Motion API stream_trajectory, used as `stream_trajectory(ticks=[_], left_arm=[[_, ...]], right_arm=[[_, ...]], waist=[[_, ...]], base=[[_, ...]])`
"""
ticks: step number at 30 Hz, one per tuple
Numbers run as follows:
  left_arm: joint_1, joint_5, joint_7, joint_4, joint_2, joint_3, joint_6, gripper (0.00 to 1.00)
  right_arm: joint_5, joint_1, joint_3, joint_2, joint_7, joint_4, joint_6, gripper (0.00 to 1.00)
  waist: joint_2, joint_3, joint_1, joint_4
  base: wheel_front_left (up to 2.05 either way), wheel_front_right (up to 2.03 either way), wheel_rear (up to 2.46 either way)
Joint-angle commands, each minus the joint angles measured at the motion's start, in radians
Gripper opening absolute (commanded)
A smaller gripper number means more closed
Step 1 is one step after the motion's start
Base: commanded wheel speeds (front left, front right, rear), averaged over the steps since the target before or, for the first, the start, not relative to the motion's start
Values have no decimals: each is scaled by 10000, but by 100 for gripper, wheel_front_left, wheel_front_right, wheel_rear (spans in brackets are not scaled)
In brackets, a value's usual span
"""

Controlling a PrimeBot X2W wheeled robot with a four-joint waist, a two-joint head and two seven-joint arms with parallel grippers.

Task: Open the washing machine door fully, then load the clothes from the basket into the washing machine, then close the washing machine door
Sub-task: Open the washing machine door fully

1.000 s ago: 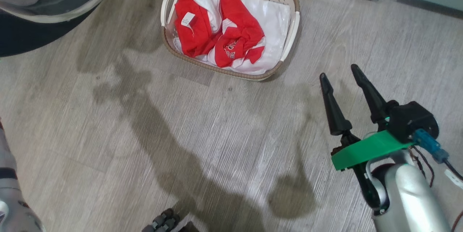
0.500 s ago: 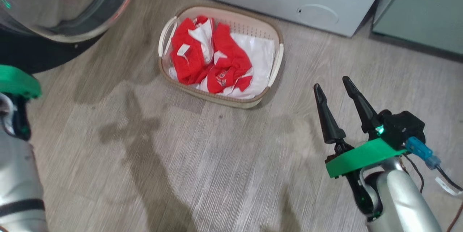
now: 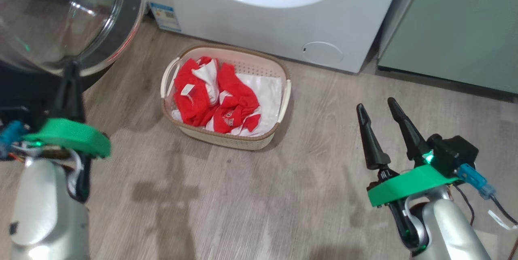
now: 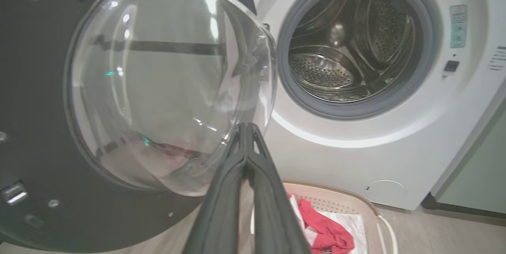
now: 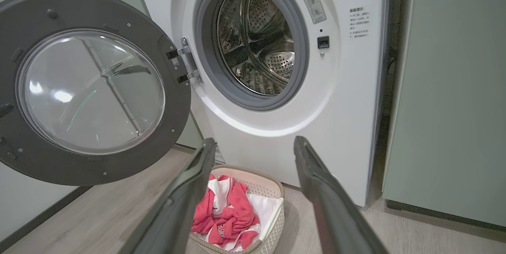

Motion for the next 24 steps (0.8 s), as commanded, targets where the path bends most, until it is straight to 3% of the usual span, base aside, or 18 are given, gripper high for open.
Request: stream_trajectory(ticks=[1, 12, 24], left_arm=[[-91, -53, -49, -468, 246, 202, -11, 0], [1619, -50, -49, -2316, -566, -707, -12, 0], [3306, 342, -49, -3857, -984, -1518, 308, 0]], right_arm=[[78, -121, 176, 61, -136, -299, 0, 100], [133, 108, -392, 61, -279, -393, 0, 100], [229, 465, -1079, 61, -410, -618, 0, 100]], waist=[[0, -162, 0, -176], [0, -730, 0, -1156], [0, -867, 0, -2328]], base=[[0, 0, 0], [0, 0, 0], [0, 0, 0]])
